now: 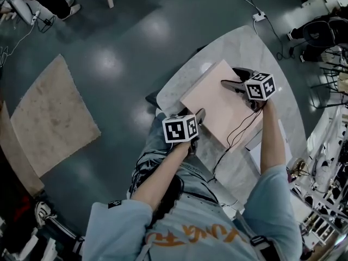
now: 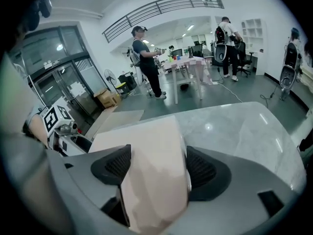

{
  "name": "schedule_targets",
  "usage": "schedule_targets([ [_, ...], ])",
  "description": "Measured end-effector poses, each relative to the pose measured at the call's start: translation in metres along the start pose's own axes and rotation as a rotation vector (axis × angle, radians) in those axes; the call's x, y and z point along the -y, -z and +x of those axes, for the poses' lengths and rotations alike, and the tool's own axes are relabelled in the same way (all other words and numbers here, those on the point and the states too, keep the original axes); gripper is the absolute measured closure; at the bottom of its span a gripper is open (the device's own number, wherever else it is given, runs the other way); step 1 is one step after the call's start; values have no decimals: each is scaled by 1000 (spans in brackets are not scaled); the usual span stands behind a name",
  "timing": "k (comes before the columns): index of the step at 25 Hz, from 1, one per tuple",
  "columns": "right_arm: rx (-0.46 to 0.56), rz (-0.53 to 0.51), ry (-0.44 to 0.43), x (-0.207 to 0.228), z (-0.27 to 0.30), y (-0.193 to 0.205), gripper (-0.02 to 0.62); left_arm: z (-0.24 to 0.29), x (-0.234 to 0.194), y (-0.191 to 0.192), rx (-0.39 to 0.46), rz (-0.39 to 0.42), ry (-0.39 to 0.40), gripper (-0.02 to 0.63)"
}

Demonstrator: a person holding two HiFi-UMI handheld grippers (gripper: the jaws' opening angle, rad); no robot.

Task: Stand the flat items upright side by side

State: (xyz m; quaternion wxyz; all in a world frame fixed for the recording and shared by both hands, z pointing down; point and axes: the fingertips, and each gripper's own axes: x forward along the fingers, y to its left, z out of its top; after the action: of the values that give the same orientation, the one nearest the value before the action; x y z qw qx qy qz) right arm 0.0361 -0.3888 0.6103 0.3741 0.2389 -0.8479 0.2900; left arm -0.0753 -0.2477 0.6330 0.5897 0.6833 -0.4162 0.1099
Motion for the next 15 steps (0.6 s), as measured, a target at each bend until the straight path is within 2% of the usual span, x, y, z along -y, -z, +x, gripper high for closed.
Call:
schedule_targets([
  [15, 255, -43, 75, -23, -56, -41, 241, -41, 33, -37, 156, 281, -50, 316],
])
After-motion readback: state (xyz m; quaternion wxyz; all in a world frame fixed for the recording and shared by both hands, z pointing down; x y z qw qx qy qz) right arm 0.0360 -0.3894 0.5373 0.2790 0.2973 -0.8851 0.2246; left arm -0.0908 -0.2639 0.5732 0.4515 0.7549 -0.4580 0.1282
